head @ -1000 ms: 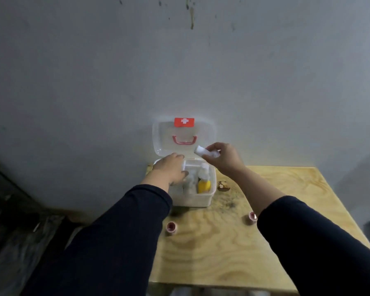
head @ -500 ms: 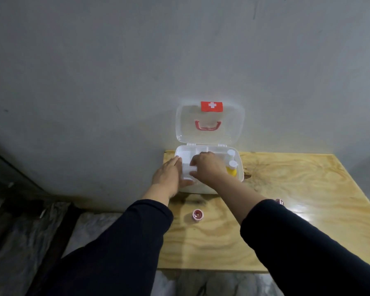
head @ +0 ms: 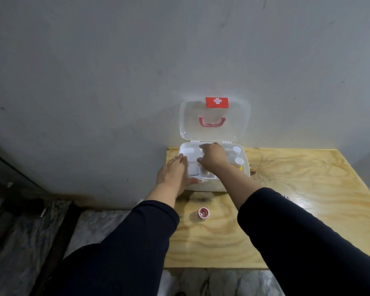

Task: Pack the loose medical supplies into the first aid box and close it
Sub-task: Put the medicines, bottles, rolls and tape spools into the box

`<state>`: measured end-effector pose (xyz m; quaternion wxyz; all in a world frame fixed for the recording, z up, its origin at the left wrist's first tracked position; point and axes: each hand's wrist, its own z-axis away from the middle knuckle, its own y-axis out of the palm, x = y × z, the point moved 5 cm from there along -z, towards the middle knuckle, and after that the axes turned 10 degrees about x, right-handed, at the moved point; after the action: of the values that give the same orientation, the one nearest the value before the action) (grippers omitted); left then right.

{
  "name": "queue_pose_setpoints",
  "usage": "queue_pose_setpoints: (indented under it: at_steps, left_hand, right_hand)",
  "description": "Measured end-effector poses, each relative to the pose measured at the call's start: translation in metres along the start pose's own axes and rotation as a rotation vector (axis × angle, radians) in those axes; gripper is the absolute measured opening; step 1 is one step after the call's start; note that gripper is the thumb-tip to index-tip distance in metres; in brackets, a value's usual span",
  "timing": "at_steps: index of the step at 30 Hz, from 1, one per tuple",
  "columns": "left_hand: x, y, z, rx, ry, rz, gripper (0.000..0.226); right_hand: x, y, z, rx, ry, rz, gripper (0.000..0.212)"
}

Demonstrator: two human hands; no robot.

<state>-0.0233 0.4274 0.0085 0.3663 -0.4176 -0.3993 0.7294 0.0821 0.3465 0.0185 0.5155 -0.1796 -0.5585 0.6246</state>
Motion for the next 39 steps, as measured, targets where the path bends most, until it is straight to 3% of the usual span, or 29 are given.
queue_pose_setpoints:
  at_steps: [5,11,17,25,32,39]
  left_hand:
    - [-0.001,-0.002,0.009,0.019,0.025,-0.007,0.08]
    - [0.005,-0.003,0.031,0.006,0.014,-0.036,0.067]
    - [0.019,0.022,0.068,0.04,-0.128,-0.022,0.052]
    - [0.015,0.088,0.092,0.249,-0.101,-0.029,0.048]
    - [0.001,0.107,0.092,0.289,-0.081,-0.03,0.036]
    - [-0.057,0.104,0.069,0.389,0.019,0.091,0.029]
  right_hand:
    - [-0.003,-0.004,0.019,-0.062,-0.023,-0.091,0.031]
    - [-0.01,0.005,0.059,0.007,-0.079,-0.072,0.021]
    - [-0.011,0.03,0.091,-0.007,-0.189,0.008,0.024]
    - [-0.026,0.097,0.104,0.226,-0.199,0.026,0.038]
    - [-0.044,0.11,0.114,0.134,-0.238,0.121,0.027]
    - [-0.106,0.07,0.126,0.075,-0.089,-0.007,0.031]
